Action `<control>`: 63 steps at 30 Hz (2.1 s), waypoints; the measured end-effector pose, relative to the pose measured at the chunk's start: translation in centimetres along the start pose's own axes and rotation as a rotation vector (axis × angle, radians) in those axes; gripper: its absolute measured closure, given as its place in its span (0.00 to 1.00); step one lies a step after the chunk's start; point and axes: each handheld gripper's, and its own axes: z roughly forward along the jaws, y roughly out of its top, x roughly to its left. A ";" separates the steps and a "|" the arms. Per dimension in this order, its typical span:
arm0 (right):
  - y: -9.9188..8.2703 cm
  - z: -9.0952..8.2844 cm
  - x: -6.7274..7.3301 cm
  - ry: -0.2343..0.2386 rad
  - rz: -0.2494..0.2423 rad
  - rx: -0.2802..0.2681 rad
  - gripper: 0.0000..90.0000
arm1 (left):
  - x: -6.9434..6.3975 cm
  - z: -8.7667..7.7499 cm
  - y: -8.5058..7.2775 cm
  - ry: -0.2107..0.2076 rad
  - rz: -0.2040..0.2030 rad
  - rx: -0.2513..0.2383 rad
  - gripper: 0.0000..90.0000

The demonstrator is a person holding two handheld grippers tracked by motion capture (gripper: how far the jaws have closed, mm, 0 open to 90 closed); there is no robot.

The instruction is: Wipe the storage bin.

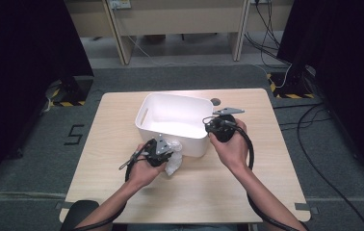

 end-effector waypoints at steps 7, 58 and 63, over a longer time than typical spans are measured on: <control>0.0 0.0 0.0 0.001 0.000 -0.002 0.85 | 0.1 -0.7 0.4 0.008 -0.009 -0.028 0.87; 0.0 0.0 0.0 0.003 -0.003 -0.004 0.85 | 0.3 -3.2 3.1 0.014 0.004 -0.098 0.87; 0.0 0.0 0.0 0.003 -0.005 -0.007 0.85 | 0.2 -3.1 3.2 0.010 0.011 -0.098 0.87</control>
